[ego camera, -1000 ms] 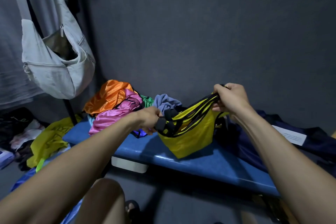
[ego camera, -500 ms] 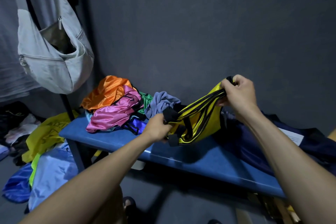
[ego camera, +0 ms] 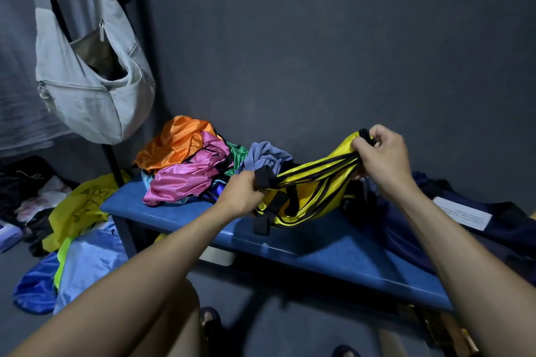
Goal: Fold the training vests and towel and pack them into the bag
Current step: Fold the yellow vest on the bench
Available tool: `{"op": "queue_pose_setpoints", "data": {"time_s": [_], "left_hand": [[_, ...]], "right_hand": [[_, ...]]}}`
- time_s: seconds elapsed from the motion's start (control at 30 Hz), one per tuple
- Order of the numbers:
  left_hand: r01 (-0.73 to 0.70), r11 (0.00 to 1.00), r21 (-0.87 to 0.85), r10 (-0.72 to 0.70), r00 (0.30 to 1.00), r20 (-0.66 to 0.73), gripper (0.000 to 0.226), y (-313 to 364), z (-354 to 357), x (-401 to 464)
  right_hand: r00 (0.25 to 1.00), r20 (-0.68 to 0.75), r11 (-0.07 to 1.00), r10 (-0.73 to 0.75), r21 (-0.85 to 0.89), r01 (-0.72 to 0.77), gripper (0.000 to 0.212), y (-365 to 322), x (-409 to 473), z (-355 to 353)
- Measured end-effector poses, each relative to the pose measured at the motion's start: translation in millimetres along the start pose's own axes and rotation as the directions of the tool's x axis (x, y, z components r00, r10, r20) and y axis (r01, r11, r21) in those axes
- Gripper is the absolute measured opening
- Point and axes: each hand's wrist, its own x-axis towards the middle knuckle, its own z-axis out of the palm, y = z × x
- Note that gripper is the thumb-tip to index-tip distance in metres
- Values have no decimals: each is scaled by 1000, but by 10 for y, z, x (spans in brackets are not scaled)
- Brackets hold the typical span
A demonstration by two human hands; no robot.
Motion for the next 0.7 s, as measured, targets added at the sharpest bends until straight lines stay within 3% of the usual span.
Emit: {"op": "queue_pose_setpoints", "data": {"time_s": [0.2, 0.3, 0.5, 0.7], "left_hand": [[-127, 982, 141, 124, 992, 30, 13, -16, -137, 44], [-68, 970, 232, 67, 998, 10, 8, 87, -124, 38], [302, 952, -50, -301, 953, 19, 23, 92, -12, 61], [317, 893, -320, -282, 947, 151, 9, 33, 25, 99]], "right_hand": [[999, -42, 1000, -13, 12, 14, 37, 40, 44, 87], [998, -69, 1000, -13, 20, 14, 34, -53, -3, 152], [994, -103, 999, 21, 51, -16, 32, -79, -16, 221], [986, -65, 982, 156, 119, -148, 42, 113, 62, 197]]}}
